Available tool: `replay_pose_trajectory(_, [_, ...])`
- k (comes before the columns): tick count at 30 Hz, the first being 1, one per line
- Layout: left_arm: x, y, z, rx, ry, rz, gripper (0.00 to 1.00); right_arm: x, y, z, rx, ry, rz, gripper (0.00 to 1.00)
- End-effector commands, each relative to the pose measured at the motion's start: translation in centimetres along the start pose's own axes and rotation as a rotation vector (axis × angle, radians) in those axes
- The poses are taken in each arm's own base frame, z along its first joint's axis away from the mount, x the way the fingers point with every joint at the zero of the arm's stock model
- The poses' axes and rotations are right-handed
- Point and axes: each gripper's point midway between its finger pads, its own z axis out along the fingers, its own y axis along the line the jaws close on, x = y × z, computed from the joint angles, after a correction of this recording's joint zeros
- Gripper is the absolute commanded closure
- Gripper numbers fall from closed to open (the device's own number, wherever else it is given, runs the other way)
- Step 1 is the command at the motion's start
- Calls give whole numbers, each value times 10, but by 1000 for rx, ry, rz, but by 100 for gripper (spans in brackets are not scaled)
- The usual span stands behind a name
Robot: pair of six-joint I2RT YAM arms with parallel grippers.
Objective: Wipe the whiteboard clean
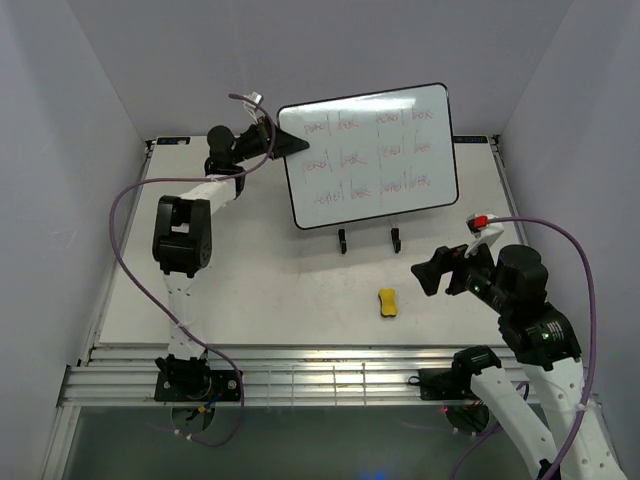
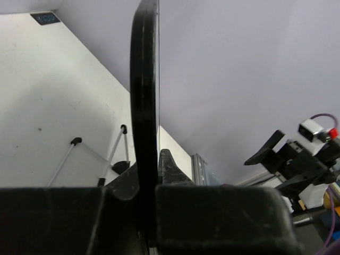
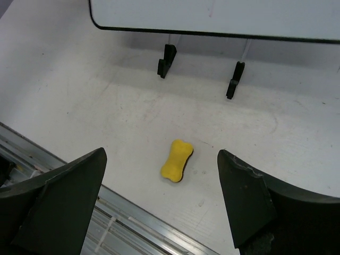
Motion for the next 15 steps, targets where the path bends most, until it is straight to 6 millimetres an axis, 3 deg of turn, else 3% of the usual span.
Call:
replay_pose_trajectory(1, [-86, -124, -22, 27, -222, 180, 100, -14, -12, 9, 75, -56, 79, 10])
replay_pose_trajectory(2, [-85, -128, -31, 13, -234, 164, 100, -15, -13, 11, 83, -61, 89, 10])
replay_pose_trajectory(3, [-72, -116, -44, -25, -243, 92, 100, -16, -17, 13, 105, -65, 100, 10])
replay_pose_trajectory(4, [-77, -142, -58, -20, -268, 136, 100, -18, -18, 14, 114, -75, 127, 10])
replay_pose_trajectory(5, [-73, -146, -66, -34, -278, 121, 100, -20, -19, 15, 118, -89, 149, 10])
replay_pose_trajectory(6, [-60, -133, -83, -83, -293, 52, 100, -32, -17, 16, 110, -141, 160, 10])
replay_pose_trajectory(7, [-54, -138, -90, -102, -304, 28, 100, -36, -17, 15, 111, -158, 157, 10])
replay_pose_trajectory(8, [-51, -167, -96, -89, -316, 60, 100, -30, -11, 16, 68, -162, 153, 10])
replay_pose_trajectory(9, [-54, -168, -117, -133, -356, 69, 100, -40, -5, 18, 26, -215, 131, 10])
replay_pose_trajectory(10, [-39, -156, -129, -201, -366, -10, 100, -37, -2, 21, 5, -210, 144, 10])
replay_pose_trajectory(11, [-36, -188, -135, -202, -380, 49, 100, -28, -1, 31, -11, -154, 162, 10])
replay_pose_trajectory(12, [-37, -192, -149, -251, -407, 98, 100, -16, -1, 36, -10, -78, 180, 10])
replay_pose_trajectory(13, [-27, -185, -160, -321, -416, 33, 100, -8, -1, 42, -13, -19, 189, 10])
replay_pose_trajectory(14, [-26, -215, -165, -329, -435, 103, 100, 10, -8, 56, 7, 81, 204, 10])
replay_pose_trajectory(15, [-28, -221, -178, -370, -460, 128, 100, 20, -12, 61, 24, 132, 209, 10])
